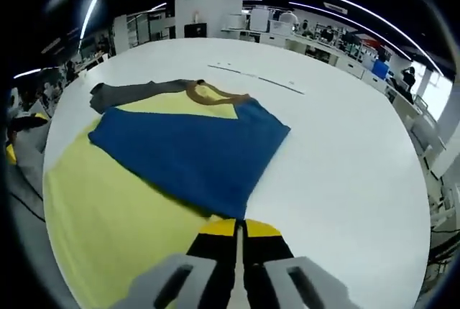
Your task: Fold the garment on the visible template until the final outline fits inside the template.
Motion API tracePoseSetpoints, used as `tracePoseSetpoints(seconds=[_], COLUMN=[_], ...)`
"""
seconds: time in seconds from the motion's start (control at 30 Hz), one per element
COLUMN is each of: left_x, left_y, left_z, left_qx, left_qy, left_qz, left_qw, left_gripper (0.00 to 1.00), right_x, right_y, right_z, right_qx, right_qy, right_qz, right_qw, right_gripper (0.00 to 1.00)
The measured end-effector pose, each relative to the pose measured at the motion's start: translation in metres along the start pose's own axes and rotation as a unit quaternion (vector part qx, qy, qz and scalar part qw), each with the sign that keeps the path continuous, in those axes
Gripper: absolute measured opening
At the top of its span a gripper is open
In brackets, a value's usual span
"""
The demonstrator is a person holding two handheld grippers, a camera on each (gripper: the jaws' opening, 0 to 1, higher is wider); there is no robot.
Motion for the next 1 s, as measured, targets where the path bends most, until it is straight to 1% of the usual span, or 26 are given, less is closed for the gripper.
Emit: tracePoseSetpoints(seconds=[0.1,0.33,0.47,0.53,0.6,0.67,0.77,0.8,0.9,0.93,0.97,1.0], left_x=[0.0,-0.001,-0.002,-0.002,-0.003,-0.005,-0.006,-0.007,-0.008,-0.008,-0.008,-0.008], left_y=[0.001,0.004,0.004,0.004,0.006,0.009,0.013,0.014,0.02,0.023,0.026,0.027], left_z=[0.0,0.0,-0.001,-0.001,0.0,0.002,0.005,0.006,0.009,0.01,0.011,0.012], left_qx=[0.001,0.0,-0.001,-0.001,0.0,-0.001,0.001,0.002,0.001,0.0,0.0,0.0], left_qy=[0.001,0.001,0.002,0.001,0.001,-0.001,-0.004,-0.004,-0.008,-0.009,-0.009,-0.01], left_qz=[0.001,0.004,0.004,0.005,0.008,0.011,0.016,0.019,0.027,0.029,0.032,0.033], left_qw=[1.0,1.0,1.0,1.0,1.0,0.9999,0.9999,0.9998,0.9996,0.9995,0.9994,0.9994], left_gripper=[0.89,0.89,0.89,0.9,0.9,0.9,0.91,0.91,0.91,0.92,0.92,0.92], right_x=[0.001,0.001,0.001,0.001,0.001,-0.001,-0.004,-0.005,-0.011,-0.014,-0.017,-0.02], right_y=[-0.001,0.003,0.005,0.005,0.005,0.004,-0.003,-0.004,-0.002,-0.003,-0.003,-0.002], right_z=[-0.002,-0.002,-0.002,-0.003,-0.004,-0.007,-0.009,-0.009,-0.009,-0.009,-0.008,-0.007], right_qx=[-0.017,-0.017,-0.017,-0.008,0.01,0.04,0.061,0.072,0.105,0.114,0.113,0.115], right_qy=[0.017,0.022,0.032,0.036,0.031,0.028,0.02,0.014,0.001,-0.003,-0.009,-0.018], right_qz=[-0.016,-0.014,-0.015,-0.014,-0.009,-0.008,-0.021,-0.023,-0.012,-0.01,-0.01,-0.006], right_qw=[0.9996,0.9995,0.9992,0.9992,0.9994,0.9988,0.9977,0.9971,0.9944,0.9934,0.9935,0.9931], right_gripper=[0.0,0.0,0.0,0.0,0.0,0.01,0.16,0.23,0.38,0.41,0.45,0.51])
Point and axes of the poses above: the point that each gripper's makers call its tool centre point, and the gripper's own axes: x roughly forward along the fingers, y roughly to its left, z roughly out of its top, the point moved 8 cm from there along -x, roughly backward along the fingers, and after that the axes turned 2 degrees about -x, right-handed, at the moved point
